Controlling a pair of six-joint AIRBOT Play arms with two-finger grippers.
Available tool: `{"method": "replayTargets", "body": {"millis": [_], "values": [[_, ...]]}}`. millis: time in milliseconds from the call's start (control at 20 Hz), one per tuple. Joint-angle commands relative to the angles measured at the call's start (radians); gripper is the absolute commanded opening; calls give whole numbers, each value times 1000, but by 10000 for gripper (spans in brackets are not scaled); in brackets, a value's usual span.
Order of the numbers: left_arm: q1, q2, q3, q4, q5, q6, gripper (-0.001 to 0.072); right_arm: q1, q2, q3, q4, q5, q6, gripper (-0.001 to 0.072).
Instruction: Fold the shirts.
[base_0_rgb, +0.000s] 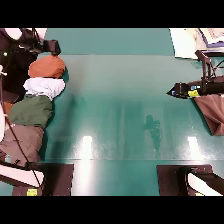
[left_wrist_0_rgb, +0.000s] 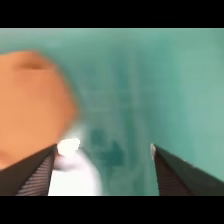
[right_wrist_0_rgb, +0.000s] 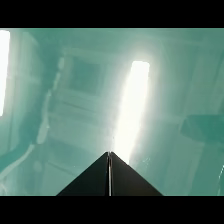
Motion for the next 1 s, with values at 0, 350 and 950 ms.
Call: {"method": "replayTargets", "body": {"millis": [0,350,950], "values": [[88,-147,0,102,61,-100,684,0,1,0,1,-21,1,17],[140,-290,0,99,66,-114,551,0,1,0,2,-77,1,17],[25,113,193,52,-50,28,29,0,3,206,0,-108,1,17]]}}
